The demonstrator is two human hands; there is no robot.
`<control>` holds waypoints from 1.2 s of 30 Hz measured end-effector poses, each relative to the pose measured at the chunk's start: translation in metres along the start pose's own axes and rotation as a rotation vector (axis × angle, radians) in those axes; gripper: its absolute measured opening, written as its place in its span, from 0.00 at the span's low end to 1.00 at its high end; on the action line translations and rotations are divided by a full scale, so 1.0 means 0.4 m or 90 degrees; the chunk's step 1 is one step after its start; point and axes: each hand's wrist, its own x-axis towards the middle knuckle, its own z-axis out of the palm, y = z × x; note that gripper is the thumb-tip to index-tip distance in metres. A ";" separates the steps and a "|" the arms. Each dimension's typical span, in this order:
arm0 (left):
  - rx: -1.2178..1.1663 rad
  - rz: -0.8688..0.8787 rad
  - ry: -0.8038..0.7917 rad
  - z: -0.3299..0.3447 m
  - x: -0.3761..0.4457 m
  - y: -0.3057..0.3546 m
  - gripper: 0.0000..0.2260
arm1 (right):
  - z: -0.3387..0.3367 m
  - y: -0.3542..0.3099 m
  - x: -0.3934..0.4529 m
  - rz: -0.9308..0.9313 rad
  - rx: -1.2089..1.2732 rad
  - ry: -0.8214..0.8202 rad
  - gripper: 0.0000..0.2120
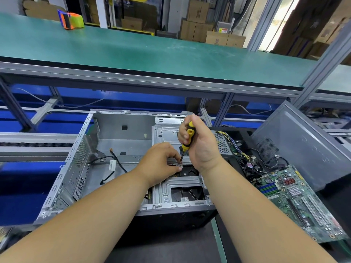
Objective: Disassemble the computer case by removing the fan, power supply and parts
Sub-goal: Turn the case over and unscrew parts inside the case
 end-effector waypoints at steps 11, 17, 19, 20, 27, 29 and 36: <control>0.014 0.015 0.003 0.002 0.002 -0.007 0.07 | -0.015 -0.021 -0.008 0.025 -0.075 0.042 0.16; 0.023 0.013 0.006 0.002 0.001 -0.004 0.08 | 0.019 0.000 -0.012 0.014 -0.073 0.046 0.19; 0.022 0.017 0.005 0.001 0.003 -0.002 0.09 | 0.024 0.005 -0.011 0.013 -0.056 0.037 0.18; 0.021 0.020 0.004 0.001 0.003 -0.002 0.10 | 0.025 0.005 -0.012 0.015 -0.043 0.028 0.17; 0.011 0.017 0.012 0.004 0.003 -0.006 0.07 | -0.002 -0.011 -0.018 0.015 -0.069 -0.022 0.09; 0.002 0.013 0.010 0.004 0.002 -0.006 0.07 | -0.013 -0.020 -0.018 0.024 -0.085 -0.017 0.09; 0.005 0.009 0.006 0.003 0.003 -0.005 0.07 | -0.021 -0.025 -0.021 0.016 -0.062 0.013 0.14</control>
